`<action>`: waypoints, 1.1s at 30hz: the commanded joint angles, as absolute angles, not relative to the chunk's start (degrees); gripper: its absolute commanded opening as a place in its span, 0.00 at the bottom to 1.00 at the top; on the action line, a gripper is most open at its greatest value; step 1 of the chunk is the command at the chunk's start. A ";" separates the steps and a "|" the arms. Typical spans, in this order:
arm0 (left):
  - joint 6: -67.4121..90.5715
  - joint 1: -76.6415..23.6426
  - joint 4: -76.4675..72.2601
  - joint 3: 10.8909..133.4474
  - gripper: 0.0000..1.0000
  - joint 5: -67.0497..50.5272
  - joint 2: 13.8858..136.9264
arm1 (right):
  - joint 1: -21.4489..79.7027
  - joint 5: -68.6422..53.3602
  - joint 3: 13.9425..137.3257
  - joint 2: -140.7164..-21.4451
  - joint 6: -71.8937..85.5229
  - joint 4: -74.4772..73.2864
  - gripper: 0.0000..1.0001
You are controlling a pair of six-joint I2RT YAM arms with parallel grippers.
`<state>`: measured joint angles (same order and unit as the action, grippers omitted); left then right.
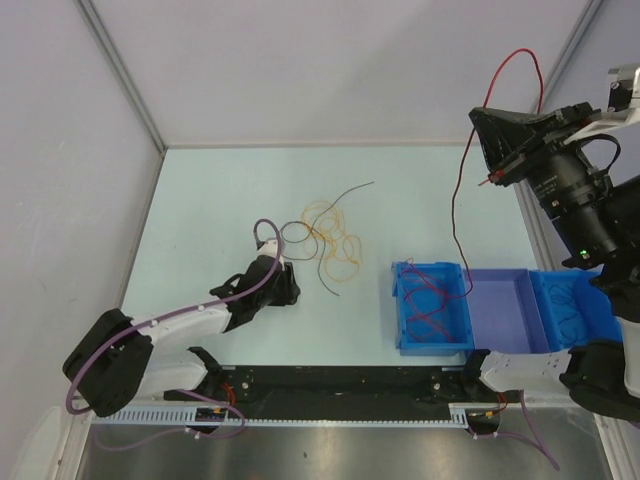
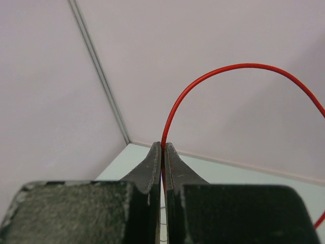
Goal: Untangle the cables
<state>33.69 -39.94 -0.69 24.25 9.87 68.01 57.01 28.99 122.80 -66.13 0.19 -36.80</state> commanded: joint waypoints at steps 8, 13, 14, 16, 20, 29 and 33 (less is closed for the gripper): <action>34.72 -39.64 -0.35 27.51 0.47 10.28 69.26 | 57.66 34.27 119.19 -63.38 -0.71 -40.07 0.00; 34.80 -39.64 -0.35 28.12 0.47 10.28 70.40 | 57.66 35.24 117.07 -59.42 1.32 -42.53 0.00; 34.72 -39.64 -0.35 28.39 0.47 10.20 70.66 | 57.66 34.81 118.03 -59.15 1.49 -43.06 0.00; 34.72 -39.64 1.04 28.74 0.46 10.28 71.10 | 57.66 34.37 119.44 -58.98 2.19 -44.81 0.00; 34.80 -39.64 1.41 29.09 0.46 10.55 71.54 | 57.57 32.35 123.30 -58.62 4.04 -48.33 0.00; 35.51 -39.64 3.16 30.32 0.45 11.34 72.68 | 57.39 31.20 130.17 -57.05 8.78 -59.41 0.00; 35.77 -39.64 3.60 30.76 0.45 11.95 73.04 | 57.39 30.76 128.06 -54.76 11.33 -61.43 0.00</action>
<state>34.59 -39.94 3.33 28.21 10.46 72.69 57.30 31.81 128.99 -56.40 8.08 -57.54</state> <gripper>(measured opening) 0.447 0.018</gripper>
